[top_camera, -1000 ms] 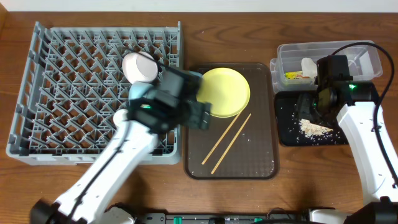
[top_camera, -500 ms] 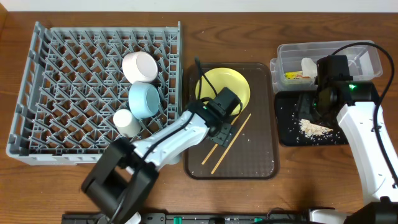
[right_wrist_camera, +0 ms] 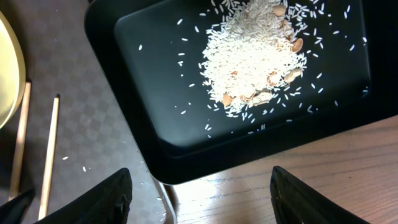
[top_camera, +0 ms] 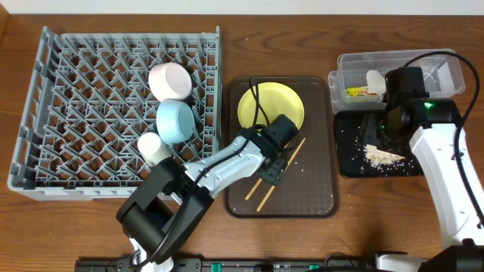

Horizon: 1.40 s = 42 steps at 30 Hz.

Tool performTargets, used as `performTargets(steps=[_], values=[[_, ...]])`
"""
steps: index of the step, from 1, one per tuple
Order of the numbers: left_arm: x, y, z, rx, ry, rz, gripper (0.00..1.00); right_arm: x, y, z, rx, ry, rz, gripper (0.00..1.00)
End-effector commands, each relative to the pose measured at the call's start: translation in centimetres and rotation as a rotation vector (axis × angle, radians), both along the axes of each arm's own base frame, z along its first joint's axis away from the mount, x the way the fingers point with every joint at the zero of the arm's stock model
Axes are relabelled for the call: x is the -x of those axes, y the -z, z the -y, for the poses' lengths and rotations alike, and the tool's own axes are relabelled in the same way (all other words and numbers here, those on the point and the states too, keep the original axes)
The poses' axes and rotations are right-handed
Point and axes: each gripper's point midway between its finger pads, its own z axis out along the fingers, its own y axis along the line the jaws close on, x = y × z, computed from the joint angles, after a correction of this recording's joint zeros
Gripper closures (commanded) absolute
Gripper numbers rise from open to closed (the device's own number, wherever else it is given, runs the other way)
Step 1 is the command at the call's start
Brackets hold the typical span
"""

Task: Sort waste into correct bins and load items into the dishwasher rack
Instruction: 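Reach the left gripper to the tray and grasp a wooden chopstick, then carry the chopstick left and drop it into the dish rack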

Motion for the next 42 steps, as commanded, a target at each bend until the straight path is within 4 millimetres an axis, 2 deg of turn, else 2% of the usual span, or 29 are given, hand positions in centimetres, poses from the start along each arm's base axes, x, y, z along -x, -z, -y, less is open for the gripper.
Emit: performTargets(steps=[1,5,7,9,10,11,14,17,20,26,29,32,36,42], values=[[1.3,2.1,0.2,-0.027,0.024,-0.056,0.32,-0.2,-0.9,0.4,0.013,0.008,0.030,0.31],[1.7,2.3,0.3,-0.032,0.021,-0.063,0.63,-0.2,-0.9,0.4,0.013,0.008,0.027,0.31],[1.7,2.3,0.3,-0.032,0.018,-0.063,0.74,-0.2,-0.9,0.4,0.013,0.008,0.027,0.31],[1.8,2.3,0.2,-0.036,0.020,-0.067,0.81,-0.2,-0.9,0.4,0.013,0.008,0.027,0.31],[1.9,2.2,0.1,-0.041,0.021,-0.071,0.81,-0.2,-0.9,0.4,0.013,0.008,0.027,0.31],[2.1,2.1,0.0,-0.046,0.021,-0.076,0.88,-0.2,-0.9,0.4,0.013,0.007,0.027,0.31],[2.5,1.3,-0.5,-0.058,0.021,-0.087,0.94,-0.2,-0.9,0.4,0.016,-0.004,0.026,0.31],[2.9,-0.3,-0.9,-0.059,0.022,-0.088,0.94,-0.2,-0.9,0.4,0.016,-0.004,0.026,0.31],[2.8,-2.9,-0.8,-0.029,0.046,-0.055,0.94,-0.2,-0.9,0.4,0.016,-0.004,0.026,0.31],[2.6,-9.8,-0.9,0.088,0.076,0.082,0.94,-0.2,-0.9,0.4,0.016,-0.004,0.026,0.31],[0.7,-13.4,-2.4,0.100,0.030,0.235,0.94,-0.2,-0.9,0.4,0.015,-0.004,0.026,0.31],[-1.8,-16.1,-5.0,0.081,-0.063,0.367,0.94,-0.2,-0.9,0.4,0.015,-0.004,0.026,0.31],[-5.2,-17.4,-8.6,0.075,-0.202,0.440,0.94,-0.2,-0.9,0.4,0.015,-0.003,0.026,0.31],[-9.2,-16.4,-13.2,0.056,-0.368,0.453,0.94,-0.2,-0.9,0.4,0.015,-0.003,0.026,0.31]])
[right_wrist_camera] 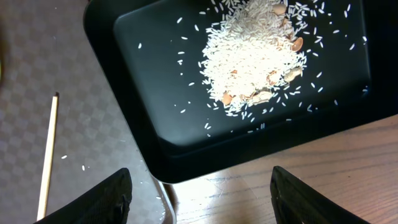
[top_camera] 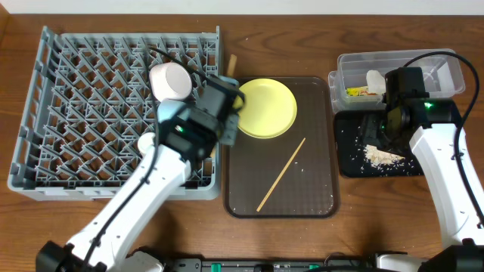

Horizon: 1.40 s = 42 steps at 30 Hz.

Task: Sort waste into correct bins and load items into the dishwasher rack
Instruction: 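Carry the chopstick left and drop it into the dish rack, then return the left gripper to the tray and grasp the second chopstick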

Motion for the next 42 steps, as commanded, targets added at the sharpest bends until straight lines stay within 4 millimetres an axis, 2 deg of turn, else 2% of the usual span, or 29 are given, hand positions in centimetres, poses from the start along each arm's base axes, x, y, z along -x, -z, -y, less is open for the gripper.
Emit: performTargets(steps=[1,4,8,10,13,15,19,21,23,27,31,35,39,42], values=[[-1.9,1.2,-2.7,-0.039,-0.079,-0.009,0.94,-0.3,-0.9,0.4,0.014,0.000,0.030,0.31],[-3.1,3.0,-3.9,-0.047,-0.129,-0.040,0.94,-0.3,-0.9,0.4,0.014,0.000,0.031,0.31],[-4.1,5.4,-4.5,-0.066,-0.151,-0.080,0.92,-0.3,-0.9,0.4,0.014,0.000,0.031,0.31],[-4.5,6.0,-4.4,-0.067,-0.152,-0.082,0.84,-0.3,-0.9,0.4,0.014,0.000,0.031,0.31],[-5.1,5.9,-4.2,-0.057,-0.153,-0.060,0.68,-0.2,-0.9,0.4,0.014,0.000,0.030,0.31],[-5.3,5.3,-4.1,-0.047,-0.153,-0.039,0.50,-0.2,-0.9,0.4,0.014,0.000,0.029,0.31],[-5.0,3.2,-3.5,-0.017,-0.137,0.004,0.48,-0.2,-0.9,0.4,0.014,0.000,0.030,0.31],[-4.0,2.0,-1.7,0.054,-0.074,0.001,0.47,-0.3,-0.9,0.4,0.014,0.000,0.030,0.31],[-2.4,0.9,1.3,0.159,0.032,-0.026,0.47,-0.3,-0.9,0.4,0.014,0.000,0.031,0.31],[1.3,1.0,6.4,0.247,0.208,-0.116,0.47,-0.3,-0.9,0.4,0.014,0.000,0.031,0.31],[4.6,3.2,9.9,0.206,0.321,-0.192,0.43,-0.3,-0.9,0.4,0.014,0.000,0.031,0.30],[7.3,6.2,13.1,0.155,0.417,-0.266,0.43,-0.2,-0.9,0.4,0.014,0.000,0.030,0.31],[8.8,9.6,15.1,0.107,0.471,-0.326,0.43,-0.2,-0.9,0.3,0.010,0.000,0.029,0.30],[9.0,12.1,15.6,0.055,0.476,-0.348,0.42,-0.2,-0.9,0.3,0.011,-0.001,0.030,0.30]])
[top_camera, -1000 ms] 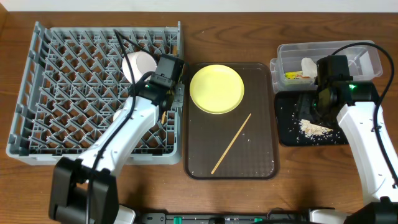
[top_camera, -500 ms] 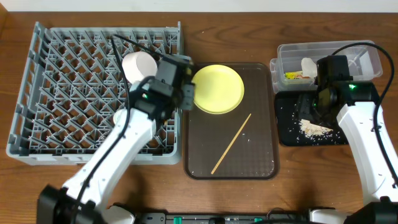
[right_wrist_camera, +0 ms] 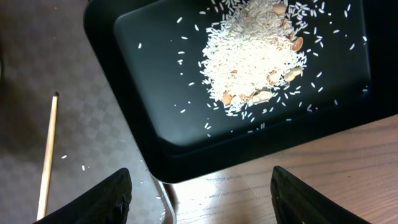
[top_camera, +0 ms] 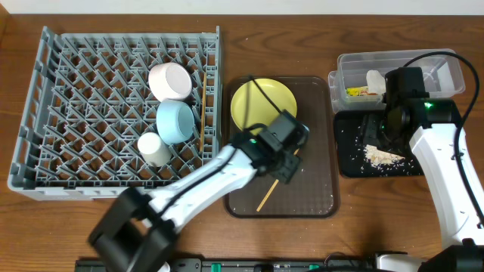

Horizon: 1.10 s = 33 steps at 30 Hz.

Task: Sort waste into correct bins and load items into the dishwasher rack
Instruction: 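Return the left gripper to the tray and grasp the second chopstick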

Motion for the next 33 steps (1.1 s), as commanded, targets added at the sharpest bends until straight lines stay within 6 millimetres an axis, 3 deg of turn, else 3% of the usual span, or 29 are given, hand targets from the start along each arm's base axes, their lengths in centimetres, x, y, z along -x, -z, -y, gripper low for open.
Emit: performTargets(steps=[1,5,17,19,22,25,30,33], values=[[0.4,3.0,-0.2,-0.073,0.012,-0.017,0.43,-0.2,-0.9,0.3,0.011,-0.001,0.029,0.30],[0.9,5.2,-0.2,-0.113,0.022,-0.049,0.43,-0.2,-0.9,0.3,0.011,-0.001,0.027,0.30],[1.9,8.6,-0.8,-0.184,0.023,-0.114,0.43,-0.2,-0.9,0.3,0.011,-0.001,0.027,0.30],[2.2,8.9,-0.9,-0.195,0.029,-0.122,0.50,-0.2,-0.9,0.3,0.011,-0.001,0.027,0.30],[2.4,8.9,-0.6,-0.194,0.038,-0.120,0.78,-0.2,-0.9,0.3,0.011,-0.001,0.027,0.30],[2.5,8.6,-0.6,-0.191,0.039,-0.117,0.94,-0.2,-0.9,0.3,0.011,-0.001,0.026,0.30],[2.4,6.7,-0.6,-0.177,0.040,-0.104,0.94,-0.1,-0.9,0.3,0.011,-0.001,0.026,0.30],[2.1,3.9,-0.2,-0.146,0.053,-0.065,0.94,-0.1,-0.9,0.3,0.012,-0.001,0.025,0.30]])
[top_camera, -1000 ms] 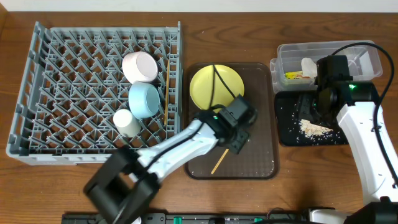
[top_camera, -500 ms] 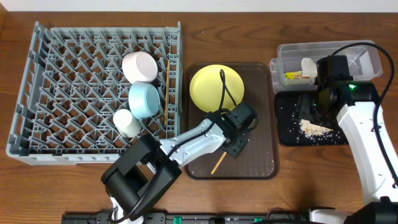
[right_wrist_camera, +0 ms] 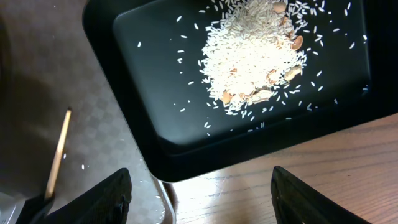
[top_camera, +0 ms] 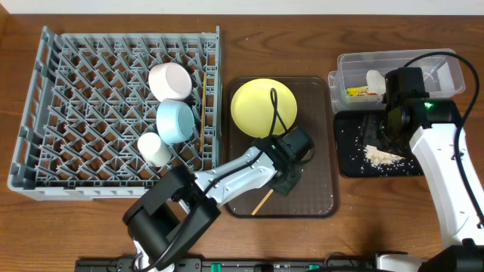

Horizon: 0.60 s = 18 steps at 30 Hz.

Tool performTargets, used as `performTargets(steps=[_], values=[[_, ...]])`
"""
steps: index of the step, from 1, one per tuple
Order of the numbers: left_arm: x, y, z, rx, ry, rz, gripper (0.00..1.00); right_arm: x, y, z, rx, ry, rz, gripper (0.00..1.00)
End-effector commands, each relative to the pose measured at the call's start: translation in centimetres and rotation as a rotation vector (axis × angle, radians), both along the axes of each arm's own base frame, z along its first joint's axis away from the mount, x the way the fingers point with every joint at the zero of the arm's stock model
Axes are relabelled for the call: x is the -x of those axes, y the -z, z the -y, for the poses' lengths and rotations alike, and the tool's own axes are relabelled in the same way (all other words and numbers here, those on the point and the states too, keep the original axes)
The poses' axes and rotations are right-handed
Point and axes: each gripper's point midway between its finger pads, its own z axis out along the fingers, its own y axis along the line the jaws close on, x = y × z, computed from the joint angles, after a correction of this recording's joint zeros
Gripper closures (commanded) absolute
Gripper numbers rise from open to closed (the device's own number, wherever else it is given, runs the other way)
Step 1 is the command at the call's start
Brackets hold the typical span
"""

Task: Sort waste into correct bins and load items into the dishwasher rack
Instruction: 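Return the left gripper to the tray and grasp the second chopstick, then carry the second chopstick left and drop it into the rack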

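Observation:
One wooden chopstick (top_camera: pixel 262 202) lies on the brown tray (top_camera: pixel 318 193), also seen as the chopstick (right_wrist_camera: pixel 58 152) at the left of the right wrist view. My left gripper (top_camera: pixel 290 168) sits low over its upper part and appears shut on it; the wrist hides the jaws. A yellow plate (top_camera: pixel 257 106) rests at the tray's far end. The grey dishwasher rack (top_camera: pixel 91 45) holds a white bowl (top_camera: pixel 170 80), a blue bowl (top_camera: pixel 175 121), a white cup (top_camera: pixel 153 149) and a chopstick (top_camera: pixel 204 79). My right gripper (right_wrist_camera: pixel 200 199) hangs open over the black bin (right_wrist_camera: pixel 155 137).
The black bin (top_camera: pixel 348 162) holds rice and shell scraps (right_wrist_camera: pixel 255 56). Behind it stands a clear bin (top_camera: pixel 442 72) with wrappers. Bare wooden table (right_wrist_camera: pixel 280 180) shows beneath my right fingers.
My left gripper has come down onto the chopstick on the brown tray. The chopstick now lies at a different angle in the right wrist view. The right arm has not moved.
My left gripper was down at two chopsticks on the brown tray. Then it was at the rack's right edge, with one chopstick left on the tray. Later it was back over the tray, and now it is on the second chopstick.

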Motion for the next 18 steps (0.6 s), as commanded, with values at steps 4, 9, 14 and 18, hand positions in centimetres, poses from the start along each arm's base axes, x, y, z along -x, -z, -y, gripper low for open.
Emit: performTargets(steps=[4,9,14,18], values=[[-2.6,-8.1,0.7,0.113,-0.005,0.168,0.94,-0.2,-0.9,0.3,0.011,-0.001,0.029,0.31],[-7.2,-14.3,-3.5,0.136,-0.155,0.381,0.94,-0.2,-0.9,0.3,0.011,-0.001,0.027,0.30],[-12.1,-16.9,-10.0,0.086,-0.361,0.510,0.94,-0.2,-0.9,0.3,0.011,-0.001,0.027,0.30],[-15.0,-16.2,-14.3,0.054,-0.488,0.516,0.94,-0.2,-0.9,0.3,0.011,-0.001,0.027,0.30]])
